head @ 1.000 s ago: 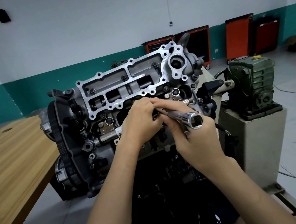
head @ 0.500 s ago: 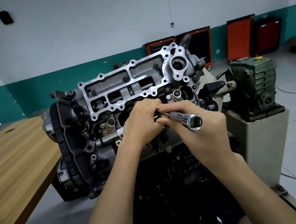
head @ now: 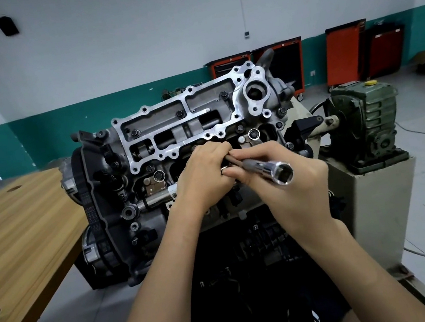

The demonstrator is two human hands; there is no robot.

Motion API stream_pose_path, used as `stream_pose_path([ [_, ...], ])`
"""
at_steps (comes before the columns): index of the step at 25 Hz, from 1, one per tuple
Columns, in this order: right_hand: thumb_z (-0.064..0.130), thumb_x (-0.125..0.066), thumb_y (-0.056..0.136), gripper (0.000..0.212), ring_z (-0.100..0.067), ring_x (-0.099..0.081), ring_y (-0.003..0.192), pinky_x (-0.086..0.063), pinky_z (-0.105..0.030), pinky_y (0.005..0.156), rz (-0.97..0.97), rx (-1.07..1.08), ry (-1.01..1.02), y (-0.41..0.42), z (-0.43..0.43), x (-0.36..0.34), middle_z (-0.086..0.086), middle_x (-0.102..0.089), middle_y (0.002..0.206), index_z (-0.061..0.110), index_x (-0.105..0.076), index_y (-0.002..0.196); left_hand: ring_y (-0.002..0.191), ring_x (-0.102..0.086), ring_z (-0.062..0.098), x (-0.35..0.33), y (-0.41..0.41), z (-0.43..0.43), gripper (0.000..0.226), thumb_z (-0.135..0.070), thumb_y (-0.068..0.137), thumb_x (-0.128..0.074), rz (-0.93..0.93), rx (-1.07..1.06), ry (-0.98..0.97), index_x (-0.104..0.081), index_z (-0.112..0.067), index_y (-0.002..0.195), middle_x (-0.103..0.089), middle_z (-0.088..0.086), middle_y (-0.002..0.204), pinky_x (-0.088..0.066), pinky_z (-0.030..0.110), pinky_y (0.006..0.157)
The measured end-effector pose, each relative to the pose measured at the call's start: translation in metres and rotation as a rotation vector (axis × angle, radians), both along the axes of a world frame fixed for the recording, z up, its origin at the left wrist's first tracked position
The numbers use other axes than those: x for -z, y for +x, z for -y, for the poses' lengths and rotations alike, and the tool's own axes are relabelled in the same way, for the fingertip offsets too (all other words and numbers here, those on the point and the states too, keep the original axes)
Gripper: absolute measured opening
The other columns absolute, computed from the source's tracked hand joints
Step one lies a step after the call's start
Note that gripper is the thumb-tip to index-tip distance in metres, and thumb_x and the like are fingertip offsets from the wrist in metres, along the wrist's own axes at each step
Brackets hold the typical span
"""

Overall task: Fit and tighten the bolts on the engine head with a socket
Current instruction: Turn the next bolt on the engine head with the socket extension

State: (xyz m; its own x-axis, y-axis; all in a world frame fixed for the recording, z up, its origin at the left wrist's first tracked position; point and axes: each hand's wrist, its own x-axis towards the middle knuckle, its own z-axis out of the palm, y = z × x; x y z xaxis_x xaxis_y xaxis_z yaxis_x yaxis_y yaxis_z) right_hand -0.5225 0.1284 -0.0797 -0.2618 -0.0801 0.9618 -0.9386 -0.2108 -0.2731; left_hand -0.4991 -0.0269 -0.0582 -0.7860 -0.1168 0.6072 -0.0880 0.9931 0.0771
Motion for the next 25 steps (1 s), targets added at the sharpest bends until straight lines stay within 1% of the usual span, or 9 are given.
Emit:
stream_pose_path([
  [3,-0.010,-0.068,0.082,0.026,-0.013,-0.066,0.099,-0.051,-0.019,0.089,-0.037,-0.014,0.104,0.0057,0.0017,0.0052,-0.007,-0.070,0.107,-0.004,-0.067,0.108,0.089,-0.044,0.009,0.0012,0.0019,-0.0006,0.007,-0.020,0.079,-0.055,-0.063,0.019,0.089,-0.055,-0.023,0.084,-0.051,-0.014,0.088,-0.029,0.016,0.065],
  [4,-0.015,-0.067,0.081,0.030,-0.011,-0.065,0.100,-0.049,-0.017,0.090,-0.050,-0.003,0.127,0.0049,0.0014,0.0058,-0.007,-0.070,0.107,-0.005,-0.067,0.109,0.088,-0.044,0.008,0.0011,0.0020,-0.0005,0.009,-0.020,0.078,-0.056,-0.076,0.026,0.098,-0.058,-0.022,0.086,-0.053,-0.014,0.088,-0.028,0.014,0.064],
  [8,0.008,-0.081,0.075,0.022,-0.019,-0.066,0.065,-0.051,-0.026,0.060,-0.007,0.035,0.011,0.0012,-0.0017,0.0010,-0.006,-0.073,0.079,0.001,-0.072,0.094,0.091,-0.046,0.017,0.0008,0.0000,0.0012,0.011,-0.022,0.079,-0.058,-0.008,-0.004,0.010,-0.056,-0.016,0.089,-0.055,-0.006,0.091,-0.032,0.025,0.070],
  [10,0.014,-0.077,0.080,0.022,-0.020,-0.067,0.072,-0.052,-0.026,0.064,-0.004,0.022,0.014,0.0040,-0.0008,0.0014,-0.006,-0.072,0.086,0.000,-0.071,0.096,0.090,-0.045,0.015,0.0014,0.0004,0.0008,0.008,-0.022,0.079,-0.056,-0.017,-0.003,0.022,-0.053,-0.018,0.086,-0.051,-0.009,0.088,-0.030,0.023,0.067],
  [13,-0.007,-0.065,0.086,0.026,-0.015,-0.066,0.100,-0.053,-0.026,0.088,-0.046,-0.041,0.125,0.0089,0.0041,0.0056,-0.010,-0.070,0.109,-0.005,-0.065,0.112,0.086,-0.037,0.003,0.0019,0.0023,-0.0003,0.009,-0.018,0.079,-0.053,-0.064,0.009,0.056,-0.056,-0.021,0.088,-0.049,-0.014,0.089,-0.028,0.011,0.063],
  [15,-0.009,-0.071,0.080,0.026,-0.015,-0.068,0.088,-0.055,-0.027,0.077,-0.053,0.008,0.117,0.0036,0.0026,0.0035,-0.009,-0.073,0.098,-0.004,-0.069,0.106,0.086,-0.037,0.006,0.0014,0.0017,0.0003,0.008,-0.020,0.080,-0.053,-0.047,0.008,0.041,-0.055,-0.017,0.087,-0.053,-0.010,0.088,-0.028,0.012,0.066],
  [18,0.003,-0.083,0.073,0.026,-0.025,-0.067,0.064,-0.051,-0.031,0.058,-0.029,0.064,0.037,0.0008,-0.0004,0.0038,-0.008,-0.072,0.080,0.000,-0.072,0.096,0.087,-0.044,0.015,0.0010,0.0002,0.0010,0.011,-0.026,0.081,-0.054,-0.005,0.000,-0.009,-0.053,-0.015,0.085,-0.051,-0.008,0.086,-0.028,0.023,0.069],
  [22,-0.015,-0.068,0.081,0.031,-0.017,-0.068,0.096,-0.054,-0.027,0.085,-0.074,-0.019,0.119,0.0099,0.0072,0.0091,-0.011,-0.070,0.107,-0.007,-0.065,0.110,0.084,-0.040,0.005,0.0018,0.0016,0.0005,0.007,-0.024,0.082,-0.051,-0.041,0.004,0.096,-0.053,-0.018,0.085,-0.050,-0.014,0.086,-0.028,0.020,0.068],
  [25,-0.005,-0.076,0.077,0.025,-0.018,-0.069,0.079,-0.054,-0.027,0.071,-0.061,0.051,0.078,0.0037,0.0068,0.0041,-0.008,-0.074,0.092,-0.001,-0.071,0.101,0.091,-0.043,0.014,0.0021,0.0005,0.0007,0.011,-0.023,0.084,-0.051,-0.023,-0.003,0.037,-0.055,-0.015,0.090,-0.055,-0.005,0.093,-0.032,0.026,0.072],
])
